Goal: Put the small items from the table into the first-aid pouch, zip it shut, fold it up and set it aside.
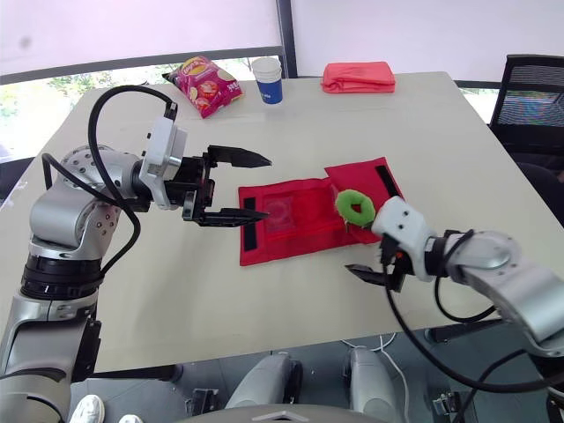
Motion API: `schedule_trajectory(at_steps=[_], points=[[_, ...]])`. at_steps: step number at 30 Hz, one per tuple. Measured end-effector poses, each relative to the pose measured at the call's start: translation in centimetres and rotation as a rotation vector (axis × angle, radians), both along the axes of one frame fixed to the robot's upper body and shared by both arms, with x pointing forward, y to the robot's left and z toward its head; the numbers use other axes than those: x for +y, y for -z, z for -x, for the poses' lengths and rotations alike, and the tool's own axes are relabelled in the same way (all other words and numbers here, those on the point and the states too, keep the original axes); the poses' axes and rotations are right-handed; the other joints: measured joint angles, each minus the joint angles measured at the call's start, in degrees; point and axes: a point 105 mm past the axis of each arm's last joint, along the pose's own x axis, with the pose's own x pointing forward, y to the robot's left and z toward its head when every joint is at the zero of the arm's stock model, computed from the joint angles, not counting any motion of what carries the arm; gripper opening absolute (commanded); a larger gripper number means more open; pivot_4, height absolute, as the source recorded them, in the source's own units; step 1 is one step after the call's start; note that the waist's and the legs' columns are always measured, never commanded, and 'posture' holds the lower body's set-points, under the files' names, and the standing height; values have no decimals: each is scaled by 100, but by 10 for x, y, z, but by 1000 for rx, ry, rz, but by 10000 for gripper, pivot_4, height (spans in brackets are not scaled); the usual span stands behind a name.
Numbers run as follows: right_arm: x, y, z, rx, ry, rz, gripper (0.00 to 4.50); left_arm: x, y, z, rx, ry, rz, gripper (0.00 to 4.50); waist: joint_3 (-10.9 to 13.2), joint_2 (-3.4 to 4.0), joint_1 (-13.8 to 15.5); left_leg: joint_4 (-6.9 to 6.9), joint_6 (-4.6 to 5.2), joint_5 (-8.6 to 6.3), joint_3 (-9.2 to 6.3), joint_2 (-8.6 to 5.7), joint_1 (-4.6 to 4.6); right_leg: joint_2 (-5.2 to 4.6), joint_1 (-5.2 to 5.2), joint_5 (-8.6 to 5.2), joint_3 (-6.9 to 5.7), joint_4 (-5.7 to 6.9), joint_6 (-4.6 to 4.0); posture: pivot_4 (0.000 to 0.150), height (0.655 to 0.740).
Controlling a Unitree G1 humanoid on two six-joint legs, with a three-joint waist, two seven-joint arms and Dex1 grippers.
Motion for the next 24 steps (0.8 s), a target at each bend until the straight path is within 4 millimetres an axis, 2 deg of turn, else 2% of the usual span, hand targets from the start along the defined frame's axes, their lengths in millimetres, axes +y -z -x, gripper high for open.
schedule_trajectory(at_steps=[1, 2, 4, 5, 9, 12, 14, 17, 21, 24], points=[[-21, -11, -14, -8, 87, -89, 44422, 0, 0, 0, 0, 0, 0, 45000, 0, -3, 1, 0, 0, 0, 1, -1, 1, 0, 3, 0, 1, -1, 0, 1500, 7395], [-23, -12, -16, -9, 100, -94, 44422, 0, 0, 0, 0, 0, 0, 45000, 0, -3, 3, 1, 0, 0, 2, -1, 1, -1, 3, 1, 1, 0, -1, 1500, 7395], [-48, -17, -37, -11, 223, -183, 44422, 0, 0, 0, -1, 0, 1, 45000, -2, -8, 1, -1, -1, 0, 2, 0, 4, 0, 4, 0, 1, 0, -1, 1500, 7395], [-62, -14, -47, 6, 291, -226, 44422, 0, 0, 0, -1, -1, 1, 45000, -1, -7, 0, -1, -2, 1, 3, -1, 3, -1, 3, 1, 3, 1, -2, 1500, 7395], [-95, 3, -82, 83, 462, -365, 44422, 0, 0, 0, -4, -2, 3, 45000, 0, -7, -14, -3, -12, 7, 13, -1, 6, 0, 2, 2, 14, 2, -4, 1500, 7395], [-109, 20, -99, 127, 548, -416, 44422, 0, 0, -1, -6, -6, 3, 45000, 1, -4, -17, -7, -15, 9, 13, 1, 6, 0, -1, 2, 17, 3, -5, 1500, 7395], [-108, 28, -107, 157, 570, -446, 44422, 0, 0, 0, -7, -8, 4, 45000, 1, -2, -23, -8, -15, 9, 16, 0, 7, 0, -2, 2, 23, 4, -5, 1500, 7395], [-80, 40, -110, 279, 496, -592, 44422, 0, 0, 0, -13, -15, 6, 45000, 2, -2, -31, -8, -12, 8, 15, 4, 7, -1, -2, 2, 31, 6, -5, 1500, 7395], [-73, 48, -108, 323, 462, -579, 44422, 2, 1, -1, -11, -25, 1, 45000, 3, 0, -3, -4, -9, 5, 11, -5, 6, 0, -1, 3, 27, 7, -4, 1500, 7395], [-64, 58, -102, 384, 436, -594, 34915, 3, 0, -1, -12, -31, -4, 45000, 3, 1, -9, -4, -9, 6, 11, -7, 6, 0, -1, 3, 26, 7, -4, 1500, 7395]])
